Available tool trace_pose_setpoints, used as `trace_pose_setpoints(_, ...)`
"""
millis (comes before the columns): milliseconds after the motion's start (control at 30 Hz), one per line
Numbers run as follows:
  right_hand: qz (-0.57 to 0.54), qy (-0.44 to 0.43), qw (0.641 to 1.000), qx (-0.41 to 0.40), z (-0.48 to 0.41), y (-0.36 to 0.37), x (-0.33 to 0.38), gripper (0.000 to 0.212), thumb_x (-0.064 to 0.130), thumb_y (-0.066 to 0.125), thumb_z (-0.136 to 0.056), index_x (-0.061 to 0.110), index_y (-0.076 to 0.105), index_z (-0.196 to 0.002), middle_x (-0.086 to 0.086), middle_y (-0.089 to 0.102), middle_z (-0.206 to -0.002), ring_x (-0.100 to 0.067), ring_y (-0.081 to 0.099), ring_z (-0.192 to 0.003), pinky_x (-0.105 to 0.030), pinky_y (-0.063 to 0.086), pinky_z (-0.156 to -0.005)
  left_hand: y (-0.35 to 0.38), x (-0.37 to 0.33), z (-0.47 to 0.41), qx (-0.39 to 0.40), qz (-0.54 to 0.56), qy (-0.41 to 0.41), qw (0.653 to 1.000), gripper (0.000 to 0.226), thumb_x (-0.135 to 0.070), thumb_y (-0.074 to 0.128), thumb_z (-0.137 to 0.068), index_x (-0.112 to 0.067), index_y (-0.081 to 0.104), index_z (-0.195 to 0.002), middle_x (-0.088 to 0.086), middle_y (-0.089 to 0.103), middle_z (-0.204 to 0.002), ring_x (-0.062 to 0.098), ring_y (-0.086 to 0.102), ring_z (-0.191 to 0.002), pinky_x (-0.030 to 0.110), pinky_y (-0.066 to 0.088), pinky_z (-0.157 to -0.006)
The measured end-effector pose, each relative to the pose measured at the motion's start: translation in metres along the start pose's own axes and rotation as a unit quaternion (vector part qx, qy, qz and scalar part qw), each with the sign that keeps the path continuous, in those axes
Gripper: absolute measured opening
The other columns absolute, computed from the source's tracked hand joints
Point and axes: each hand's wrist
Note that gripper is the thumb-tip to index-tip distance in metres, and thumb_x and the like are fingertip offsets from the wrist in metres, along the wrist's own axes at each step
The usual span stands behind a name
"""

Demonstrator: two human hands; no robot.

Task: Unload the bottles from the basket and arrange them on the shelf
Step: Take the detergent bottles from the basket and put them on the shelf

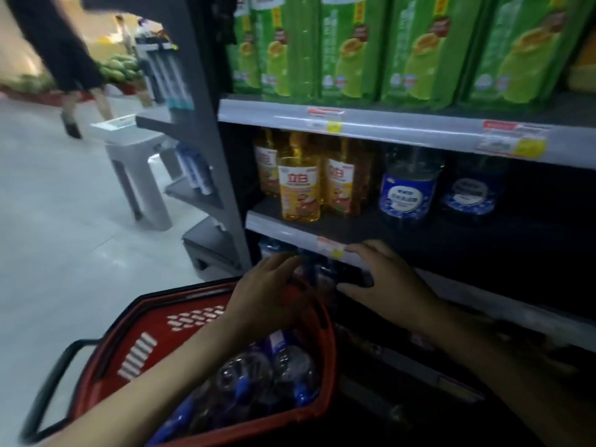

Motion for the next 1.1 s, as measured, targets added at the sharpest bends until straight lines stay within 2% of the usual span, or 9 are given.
trace_pose_setpoints(67,0.026,-0.026,0.998,0.045,-0.002,0.026,0.020,0.076,0.056,0.070,-0.088,0.030,0.038,-0.153,0.008,0.034,-0.152,-0.016,0.042,-0.137,-0.033,0.041,-0.109,-0.001,0.033,0.037,0.001,-0.006,-0.032,0.999,0.076,-0.069,0.048,-0.080,-0.035,0.048,-0.149,-0.006,0.051,-0.150,0.018,0.052,-0.132,0.038,0.049,-0.102)
trace_pose_setpoints(167,0.055,-0.059,0.988,0.132,-0.003,0.068,0.042,0.078,0.055,0.070,-0.088,0.031,0.036,-0.154,0.004,0.036,-0.148,-0.019,0.041,-0.137,-0.037,0.041,-0.113,0.011,0.079,0.087,0.009,-0.031,-0.074,0.997,0.068,-0.057,0.060,-0.083,-0.028,0.056,-0.144,-0.002,0.059,-0.142,0.022,0.059,-0.126,0.035,0.052,-0.099)
trace_pose_setpoints(333,0.110,-0.090,0.956,0.257,0.001,0.132,0.064,0.081,0.052,0.066,-0.090,0.029,0.028,-0.158,0.001,0.030,-0.155,-0.024,0.035,-0.143,-0.039,0.039,-0.115,0.034,0.128,0.143,0.079,-0.057,-0.171,0.980,0.080,-0.071,0.037,-0.079,-0.032,0.051,-0.148,-0.005,0.054,-0.146,0.021,0.056,-0.129,0.037,0.052,-0.098)
trace_pose_setpoints(433,0.133,-0.097,0.938,0.306,0.001,0.164,0.070,0.076,0.049,0.066,-0.091,0.029,0.031,-0.155,-0.002,0.030,-0.158,-0.027,0.036,-0.142,-0.040,0.040,-0.114,0.046,0.148,0.161,0.118,-0.061,-0.229,0.964,0.078,-0.073,0.039,-0.081,-0.038,0.042,-0.151,-0.003,0.050,-0.149,0.023,0.053,-0.131,0.037,0.052,-0.096)
trace_pose_setpoints(533,0.166,-0.099,0.925,0.326,-0.006,0.186,0.072,0.073,0.050,0.063,-0.093,0.028,0.031,-0.154,-0.007,0.034,-0.153,-0.028,0.040,-0.139,-0.039,0.044,-0.108,0.062,0.166,0.167,0.153,-0.047,-0.291,0.943,0.080,-0.074,0.051,-0.087,-0.033,0.033,-0.154,0.005,0.047,-0.149,0.029,0.052,-0.130,0.042,0.052,-0.096)
trace_pose_setpoints(667,0.214,-0.106,0.913,0.331,-0.015,0.199,0.072,0.070,0.051,0.057,-0.097,0.024,0.030,-0.155,-0.011,0.035,-0.153,-0.029,0.039,-0.139,-0.039,0.044,-0.106,0.078,0.181,0.157,0.189,-0.010,-0.368,0.911,0.087,-0.069,0.058,-0.089,-0.022,0.031,-0.157,0.014,0.043,-0.151,0.036,0.050,-0.133,0.046,0.048,-0.104)
trace_pose_setpoints(833,0.267,-0.117,0.893,0.341,-0.017,0.208,0.069,0.062,0.047,0.057,-0.099,0.021,0.035,-0.150,-0.014,0.035,-0.152,-0.032,0.041,-0.137,-0.042,0.044,-0.104,0.089,0.189,0.139,0.196,0.021,-0.446,0.873,0.089,-0.072,0.063,-0.081,-0.025,0.036,-0.152,0.016,0.041,-0.152,0.042,0.045,-0.135,0.049,0.045,-0.106)
trace_pose_setpoints(933,0.280,-0.123,0.886,0.349,-0.017,0.212,0.069,0.063,0.046,0.056,-0.099,0.021,0.032,-0.153,-0.016,0.032,-0.155,-0.033,0.039,-0.139,-0.044,0.043,-0.107,0.094,0.189,0.127,0.195,0.042,-0.472,0.859,0.094,-0.072,0.066,-0.080,-0.022,0.035,-0.153,0.019,0.042,-0.153,0.042,0.043,-0.138,0.046,0.042,-0.110)
trace_pose_setpoints(1100,0.286,-0.138,0.886,0.338,-0.013,0.215,0.066,0.065,0.044,0.057,-0.098,0.021,0.030,-0.153,-0.015,0.035,-0.153,-0.033,0.038,-0.140,-0.045,0.044,-0.107,0.116,0.199,0.118,0.186,0.077,-0.532,0.823,0.131,-0.088,0.064,-0.064,-0.022,0.008,-0.162,0.021,0.044,-0.153,0.041,0.049,-0.136,0.047,0.048,-0.107)
Point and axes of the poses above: each hand's wrist, its own z-axis away from the middle knuckle, its own y-axis out of the palm, x = y × z
